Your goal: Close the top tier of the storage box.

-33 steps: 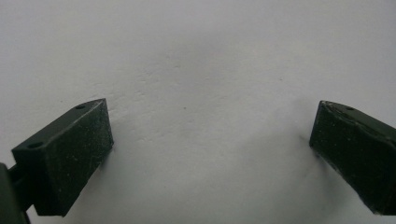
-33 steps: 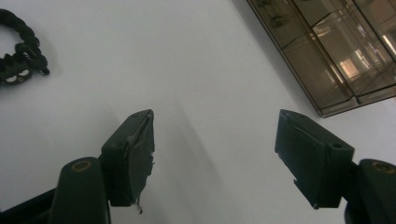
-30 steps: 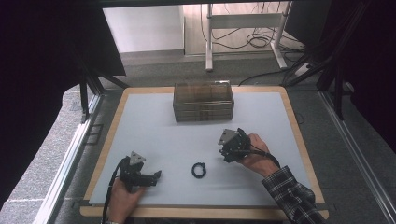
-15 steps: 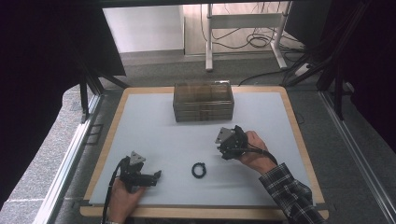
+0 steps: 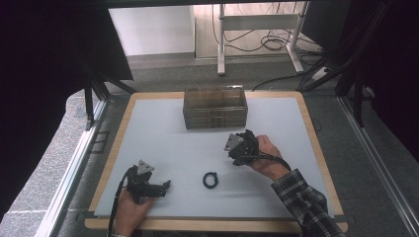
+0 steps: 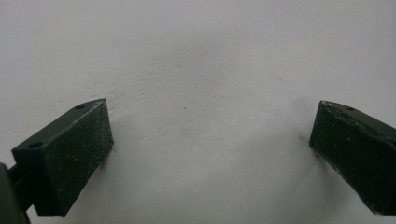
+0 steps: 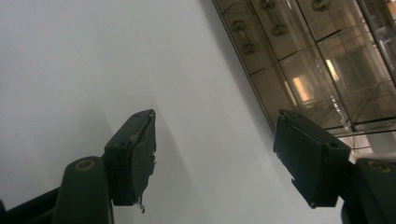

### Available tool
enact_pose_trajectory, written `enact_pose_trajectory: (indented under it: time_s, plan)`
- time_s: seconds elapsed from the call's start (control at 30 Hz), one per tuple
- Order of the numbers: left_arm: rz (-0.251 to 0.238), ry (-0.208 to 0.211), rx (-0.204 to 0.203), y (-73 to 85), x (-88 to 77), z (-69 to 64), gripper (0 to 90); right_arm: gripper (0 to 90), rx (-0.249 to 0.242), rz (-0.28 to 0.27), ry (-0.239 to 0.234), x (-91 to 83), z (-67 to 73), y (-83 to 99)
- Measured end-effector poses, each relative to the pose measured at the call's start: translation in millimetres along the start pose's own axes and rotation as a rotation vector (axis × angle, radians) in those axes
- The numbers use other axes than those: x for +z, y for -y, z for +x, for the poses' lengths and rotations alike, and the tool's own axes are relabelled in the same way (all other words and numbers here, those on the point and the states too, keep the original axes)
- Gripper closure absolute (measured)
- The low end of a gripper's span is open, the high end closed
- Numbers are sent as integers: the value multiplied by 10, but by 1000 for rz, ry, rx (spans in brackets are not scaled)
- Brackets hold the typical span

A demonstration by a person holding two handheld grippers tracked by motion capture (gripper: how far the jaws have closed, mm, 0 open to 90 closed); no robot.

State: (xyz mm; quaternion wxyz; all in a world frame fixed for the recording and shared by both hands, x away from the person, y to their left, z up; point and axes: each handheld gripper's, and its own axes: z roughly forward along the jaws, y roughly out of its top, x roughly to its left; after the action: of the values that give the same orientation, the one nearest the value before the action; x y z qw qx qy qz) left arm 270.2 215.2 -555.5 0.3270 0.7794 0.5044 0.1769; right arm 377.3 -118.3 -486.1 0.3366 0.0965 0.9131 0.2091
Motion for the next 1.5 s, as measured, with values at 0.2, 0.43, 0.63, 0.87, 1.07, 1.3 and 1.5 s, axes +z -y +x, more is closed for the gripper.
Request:
enact_pose_trajectory:
  time_s: [0.2,0.43,0.63,0.87,1.07,1.3,1.5]
  plan:
    - [0,0,0,0,0,0,0,298,-36,11,36,20,-12,-42]
    - [0,0,0,0,0,0,0,311,-59,13,64,43,-16,-79]
    - [0,0,0,0,0,0,0,321,-81,13,89,58,-9,-115]
    - [0,0,0,0,0,0,0,331,-103,13,108,82,-12,-151]
    - [0,0,1,0,0,0,0,335,-122,16,122,111,-23,-175]
    - [0,0,-1,1,-1,-1,0,337,-127,13,142,140,-36,-210]
    - [0,0,-2,1,-1,-2,0,345,-150,19,158,176,-51,-232]
